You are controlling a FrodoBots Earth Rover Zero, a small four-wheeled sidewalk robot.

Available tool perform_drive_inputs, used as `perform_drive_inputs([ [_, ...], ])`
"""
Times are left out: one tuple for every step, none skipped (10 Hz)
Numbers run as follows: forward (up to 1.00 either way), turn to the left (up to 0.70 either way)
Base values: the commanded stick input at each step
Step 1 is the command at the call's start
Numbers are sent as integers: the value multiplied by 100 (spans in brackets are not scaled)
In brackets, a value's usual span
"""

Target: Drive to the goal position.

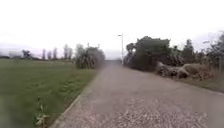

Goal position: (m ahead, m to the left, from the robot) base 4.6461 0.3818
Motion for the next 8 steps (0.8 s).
perform_drive_inputs([
  [85, 0],
  [85, 0],
  [85, 0],
  [85, -1],
  [85, -3],
  [85, -30],
  [85, -24],
  [85, 0],
])
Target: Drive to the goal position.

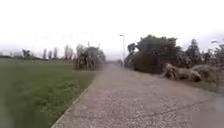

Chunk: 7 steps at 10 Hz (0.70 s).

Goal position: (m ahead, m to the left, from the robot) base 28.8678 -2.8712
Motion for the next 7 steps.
perform_drive_inputs([
  [85, 0],
  [85, 0],
  [85, -14],
  [85, -29],
  [85, -18],
  [85, -5],
  [85, 0],
])
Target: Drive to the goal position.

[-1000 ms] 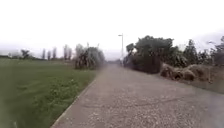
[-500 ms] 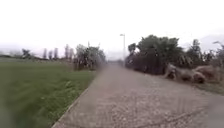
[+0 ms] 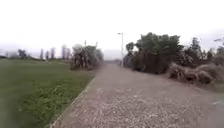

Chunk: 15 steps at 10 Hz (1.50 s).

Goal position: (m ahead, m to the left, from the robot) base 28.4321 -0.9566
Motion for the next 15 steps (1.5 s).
perform_drive_inputs([
  [85, 0],
  [85, 0],
  [85, 0],
  [85, 0],
  [85, 0],
  [85, 0],
  [85, 0],
  [85, 0],
  [85, 0],
  [85, 0],
  [85, 0],
  [85, 0],
  [85, 0],
  [85, 0],
  [85, 0],
])
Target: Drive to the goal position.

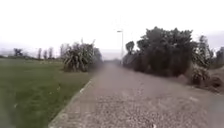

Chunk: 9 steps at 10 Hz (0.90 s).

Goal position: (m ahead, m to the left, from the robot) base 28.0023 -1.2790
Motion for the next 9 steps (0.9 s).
perform_drive_inputs([
  [85, 0],
  [85, 0],
  [85, 0],
  [85, 0],
  [85, 0],
  [85, 0],
  [85, 0],
  [85, -3],
  [85, -1],
])
